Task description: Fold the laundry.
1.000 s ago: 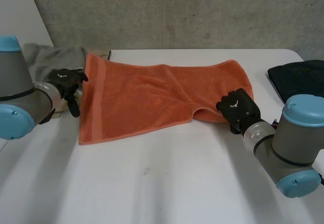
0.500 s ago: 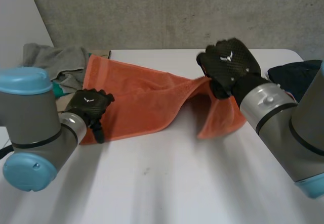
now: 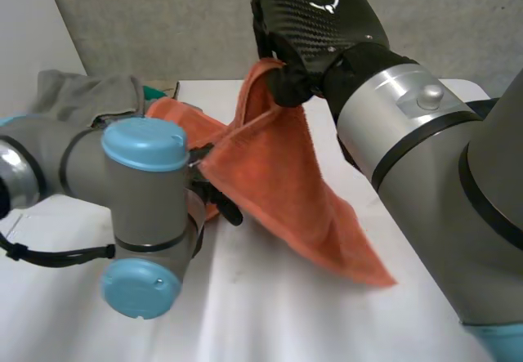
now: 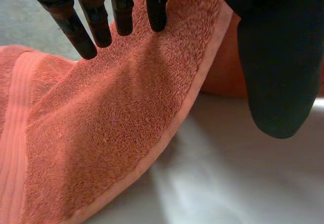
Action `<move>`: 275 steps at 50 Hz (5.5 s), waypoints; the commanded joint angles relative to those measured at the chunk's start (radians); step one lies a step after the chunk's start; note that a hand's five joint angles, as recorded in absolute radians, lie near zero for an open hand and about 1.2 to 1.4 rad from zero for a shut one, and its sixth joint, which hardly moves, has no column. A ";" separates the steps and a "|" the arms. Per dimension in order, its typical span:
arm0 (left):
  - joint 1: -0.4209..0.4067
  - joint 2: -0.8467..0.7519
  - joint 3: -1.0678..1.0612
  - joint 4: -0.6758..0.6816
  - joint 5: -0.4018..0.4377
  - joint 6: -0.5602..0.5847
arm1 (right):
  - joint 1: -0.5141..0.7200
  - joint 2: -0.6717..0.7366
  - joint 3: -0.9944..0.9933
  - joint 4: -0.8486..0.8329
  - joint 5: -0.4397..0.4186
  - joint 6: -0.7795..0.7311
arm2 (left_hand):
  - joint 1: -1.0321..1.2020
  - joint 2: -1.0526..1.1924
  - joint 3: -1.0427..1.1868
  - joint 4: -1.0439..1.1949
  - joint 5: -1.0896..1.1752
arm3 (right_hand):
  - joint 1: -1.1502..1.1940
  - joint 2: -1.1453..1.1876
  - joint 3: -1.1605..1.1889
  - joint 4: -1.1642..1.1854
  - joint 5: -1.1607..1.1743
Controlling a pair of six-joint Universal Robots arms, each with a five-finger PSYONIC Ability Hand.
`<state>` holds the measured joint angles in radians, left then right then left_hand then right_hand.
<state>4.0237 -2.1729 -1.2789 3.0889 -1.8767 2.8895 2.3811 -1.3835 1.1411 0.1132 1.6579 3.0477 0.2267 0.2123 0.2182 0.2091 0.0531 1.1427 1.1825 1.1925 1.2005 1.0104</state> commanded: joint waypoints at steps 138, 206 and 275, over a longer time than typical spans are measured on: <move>0.221 0.030 -0.280 0.111 0.246 0.786 | -0.232 0.127 0.325 -0.247 -0.128 -0.283 | -0.025 -0.011 -0.017 -0.007 -0.026 | 0.254 0.214 0.204 0.196 0.211; 0.463 0.092 0.140 -0.144 0.329 0.746 | -0.402 0.283 0.220 0.027 -0.188 -0.632 | 1.170 1.184 1.178 1.187 1.169 | 0.254 0.214 0.204 0.196 0.211; 0.563 0.019 -0.033 0.201 0.464 0.623 | -0.621 0.393 0.358 -0.282 -0.191 -0.097 | 1.155 1.170 1.164 1.173 1.154 | -0.490 -0.529 -0.539 -0.547 -0.532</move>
<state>4.5858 -2.1547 -1.3118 3.2925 -1.4114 3.5170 1.8024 -1.0068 1.5474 -0.2795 1.4720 2.8321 1.1603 1.1969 1.1886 1.1971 0.9822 0.6324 0.6078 0.6071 0.6150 0.4053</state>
